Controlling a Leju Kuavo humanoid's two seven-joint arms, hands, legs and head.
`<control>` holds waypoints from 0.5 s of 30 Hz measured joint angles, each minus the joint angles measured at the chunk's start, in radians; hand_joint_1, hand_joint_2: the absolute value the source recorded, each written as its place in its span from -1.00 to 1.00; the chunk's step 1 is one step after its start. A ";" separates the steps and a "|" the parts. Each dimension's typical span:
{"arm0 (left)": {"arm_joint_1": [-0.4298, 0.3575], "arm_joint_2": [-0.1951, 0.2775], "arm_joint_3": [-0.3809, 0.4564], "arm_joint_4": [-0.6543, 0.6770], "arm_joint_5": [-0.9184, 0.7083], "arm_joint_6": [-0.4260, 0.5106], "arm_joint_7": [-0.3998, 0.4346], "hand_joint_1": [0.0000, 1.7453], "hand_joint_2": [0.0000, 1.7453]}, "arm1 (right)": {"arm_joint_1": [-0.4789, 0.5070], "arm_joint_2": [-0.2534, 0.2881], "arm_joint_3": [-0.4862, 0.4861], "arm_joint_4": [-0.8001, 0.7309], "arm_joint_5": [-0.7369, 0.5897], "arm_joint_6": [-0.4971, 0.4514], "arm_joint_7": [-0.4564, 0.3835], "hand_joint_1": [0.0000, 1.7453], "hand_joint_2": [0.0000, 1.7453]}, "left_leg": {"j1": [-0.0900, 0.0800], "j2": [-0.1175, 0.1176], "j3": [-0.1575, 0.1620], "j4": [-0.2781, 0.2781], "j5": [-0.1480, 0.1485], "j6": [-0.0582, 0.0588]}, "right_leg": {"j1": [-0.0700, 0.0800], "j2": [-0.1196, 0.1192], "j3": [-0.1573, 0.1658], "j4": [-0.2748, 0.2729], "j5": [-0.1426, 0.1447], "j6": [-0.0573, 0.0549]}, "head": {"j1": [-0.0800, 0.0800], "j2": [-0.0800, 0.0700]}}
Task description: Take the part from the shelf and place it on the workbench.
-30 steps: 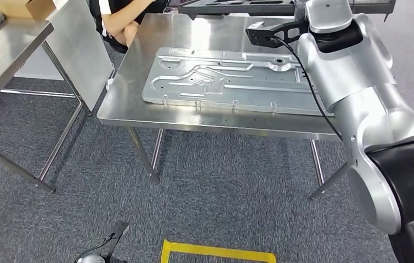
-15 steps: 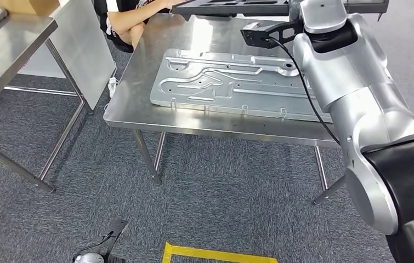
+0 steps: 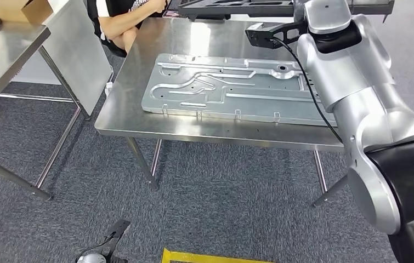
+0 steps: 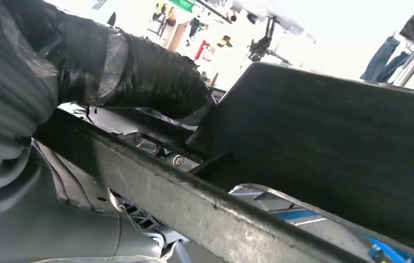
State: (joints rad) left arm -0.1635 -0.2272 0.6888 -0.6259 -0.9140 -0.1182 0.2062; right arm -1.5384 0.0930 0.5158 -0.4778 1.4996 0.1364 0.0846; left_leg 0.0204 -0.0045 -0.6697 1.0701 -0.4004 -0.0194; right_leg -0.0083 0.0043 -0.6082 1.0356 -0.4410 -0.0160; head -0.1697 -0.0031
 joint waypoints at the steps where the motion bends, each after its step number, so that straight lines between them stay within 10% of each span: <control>1: 0.000 0.000 -0.001 0.000 0.000 0.001 0.000 -1.00 1.00 | -0.001 0.000 0.000 0.000 0.000 0.000 0.000 1.00 1.00 | -0.001 -0.001 0.010 -0.025 0.003 0.004 | 0.002 0.001 -0.003 0.006 -0.004 0.005 | 0.000 0.000; 5: 0.001 -0.001 -0.007 -0.001 -0.001 0.004 0.001 -1.00 1.00 | 0.000 -0.002 0.000 0.000 0.000 0.000 0.000 1.00 1.00 | -0.002 -0.003 0.017 -0.034 -0.004 0.027 | 0.000 0.000 -0.014 0.022 -0.019 0.023 | 0.000 0.000; 10: 0.000 -0.001 -0.014 -0.001 -0.002 0.006 0.001 -1.00 1.00 | -0.001 -0.004 0.000 0.003 0.000 0.000 0.000 1.00 1.00 | 0.000 -0.003 0.022 -0.040 -0.005 0.043 | -0.004 -0.001 -0.147 0.280 -0.123 0.039 | 0.000 0.000; 12: 0.002 -0.001 -0.014 -0.001 -0.003 0.004 0.001 -1.00 1.00 | 0.001 -0.005 0.000 0.005 0.000 0.001 0.000 1.00 1.00 | -0.001 -0.004 0.023 -0.039 -0.007 0.043 | -0.004 -0.001 -0.147 0.256 -0.083 0.034 | 0.000 0.000; 15: 0.001 -0.002 -0.016 -0.001 -0.004 -0.006 0.001 -1.00 1.00 | -0.004 -0.005 0.000 0.005 0.000 0.001 0.000 1.00 1.00 | -0.004 -0.006 0.026 -0.037 -0.012 0.038 | 0.003 -0.001 -0.058 0.057 0.011 0.018 | 0.000 0.000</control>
State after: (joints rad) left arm -0.1621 -0.2287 0.6729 -0.6268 -0.9176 -0.1243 0.2076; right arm -1.5419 0.0878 0.5159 -0.4726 1.4996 0.1369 0.0843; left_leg 0.0163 -0.0102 -0.6438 1.0328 -0.4122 0.0188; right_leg -0.0048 0.0031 -0.6665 1.0930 -0.4304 0.0015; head -0.1696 -0.0031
